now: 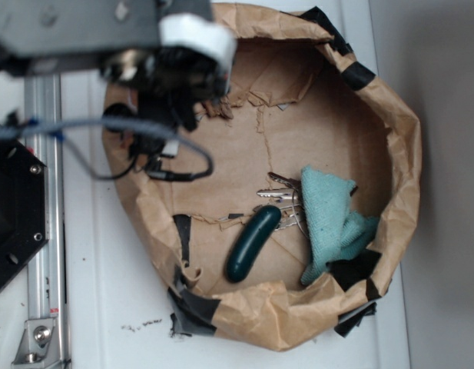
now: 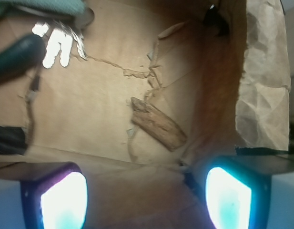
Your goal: Grab the wood chip.
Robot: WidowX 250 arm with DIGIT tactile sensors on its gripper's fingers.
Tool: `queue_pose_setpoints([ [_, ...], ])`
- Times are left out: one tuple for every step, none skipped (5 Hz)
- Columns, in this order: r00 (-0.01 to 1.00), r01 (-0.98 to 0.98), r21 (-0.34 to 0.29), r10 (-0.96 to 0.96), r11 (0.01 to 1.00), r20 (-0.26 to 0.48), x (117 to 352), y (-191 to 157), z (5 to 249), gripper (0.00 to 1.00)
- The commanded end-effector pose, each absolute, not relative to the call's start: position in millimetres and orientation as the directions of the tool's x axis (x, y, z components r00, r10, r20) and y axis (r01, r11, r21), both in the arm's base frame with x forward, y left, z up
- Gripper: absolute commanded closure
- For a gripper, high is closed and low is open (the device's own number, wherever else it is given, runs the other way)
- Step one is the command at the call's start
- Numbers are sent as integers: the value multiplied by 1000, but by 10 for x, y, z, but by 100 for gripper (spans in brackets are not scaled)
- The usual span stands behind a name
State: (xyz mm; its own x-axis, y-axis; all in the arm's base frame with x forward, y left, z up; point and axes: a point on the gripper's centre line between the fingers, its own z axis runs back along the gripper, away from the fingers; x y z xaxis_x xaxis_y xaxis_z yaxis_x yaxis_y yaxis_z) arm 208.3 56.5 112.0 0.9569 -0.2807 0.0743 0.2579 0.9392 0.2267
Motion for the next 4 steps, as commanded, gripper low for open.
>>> queue_pose_setpoints([
  [933, 328, 260, -355, 908, 61, 2427, 708, 948, 0],
  [914, 386, 231, -405, 893, 35, 2561, 729, 815, 0],
  [871, 477, 155, -489, 865, 47, 2640, 699, 711, 0],
  [856, 505, 137, -515, 852, 49, 2610, 723, 658, 0],
])
